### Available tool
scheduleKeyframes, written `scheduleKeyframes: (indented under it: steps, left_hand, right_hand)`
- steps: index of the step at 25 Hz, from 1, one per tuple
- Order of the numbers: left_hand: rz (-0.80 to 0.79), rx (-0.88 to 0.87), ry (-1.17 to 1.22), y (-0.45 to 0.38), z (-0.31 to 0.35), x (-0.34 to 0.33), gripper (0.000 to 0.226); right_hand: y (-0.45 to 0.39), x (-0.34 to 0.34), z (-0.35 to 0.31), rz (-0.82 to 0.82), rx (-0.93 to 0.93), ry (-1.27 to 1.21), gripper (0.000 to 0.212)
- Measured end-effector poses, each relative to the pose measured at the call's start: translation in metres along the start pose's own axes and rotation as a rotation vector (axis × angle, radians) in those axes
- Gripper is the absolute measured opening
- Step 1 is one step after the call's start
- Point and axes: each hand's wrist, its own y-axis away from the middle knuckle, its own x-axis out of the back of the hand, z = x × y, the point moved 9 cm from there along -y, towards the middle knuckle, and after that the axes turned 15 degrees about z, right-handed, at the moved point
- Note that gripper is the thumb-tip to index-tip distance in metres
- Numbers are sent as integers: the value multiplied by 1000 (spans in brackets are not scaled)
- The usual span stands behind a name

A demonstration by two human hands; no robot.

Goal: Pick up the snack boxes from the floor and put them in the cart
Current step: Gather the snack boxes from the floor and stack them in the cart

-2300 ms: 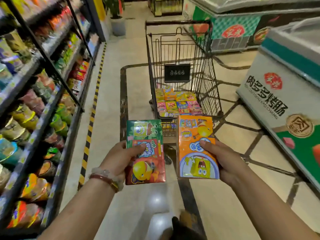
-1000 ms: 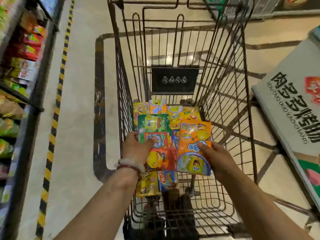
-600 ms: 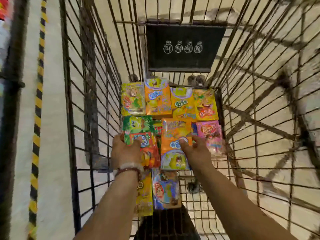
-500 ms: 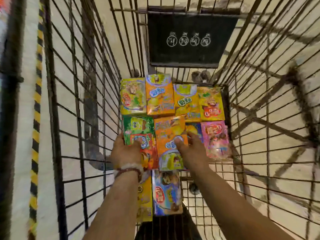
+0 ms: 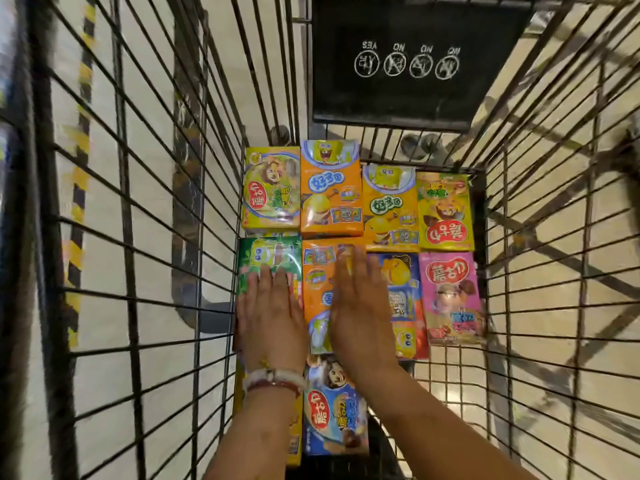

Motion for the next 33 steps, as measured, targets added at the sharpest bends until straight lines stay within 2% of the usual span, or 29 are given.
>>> scheduleKeyframes:
  steps: [2,3,7,9,11,13,15,18,20,24,28,30,33]
  left_hand:
    - [-23,-7,21,-3,-5,-1,57]
    - [-42,0,38,-4,-6,-1,60]
    - [-124,0,53,-3,-5,-2,74]
    - [-180,31,23,-3,-8,-3,62]
    - [-171,70,-1,-8,-5,7,51]
    - [-139,79,34,-17,8,28,51]
    - [-90,-2,111,-29,29,63,52]
    - [-29,-143,142,-41,62,139,52]
    - [60,-257,132,-43,83,217,61]
    - [365,-487,66,-33,104,403,60]
    - [411,-462,-120,-1,78,529,99]
    - [467,-425,-192,28,65,573,102]
    - [525,-330,-238,78,44,610,91]
  right_hand:
    - [1,-10,-24,-36,176,6,52]
    - [1,-13,-30,-49,205,3,51]
    - [2,-22,-34,-122,196,31,52]
    - [1,-23,-32,-160,185,36,52]
    - [-4,-15,-36,-201,207,1,52]
    - [-10,-2,-40,-263,225,-1,55]
    - [-27,33,-45,-231,197,17,48]
    - [-55,111,-61,-176,192,69,47]
    - [-71,187,-82,-115,190,-13,49]
    - [-89,350,-146,39,197,-189,50]
    - [-77,467,-219,91,473,-73,63]
    - [-59,506,-244,135,598,23,66]
    - [-28,537,-266,161,730,63,68]
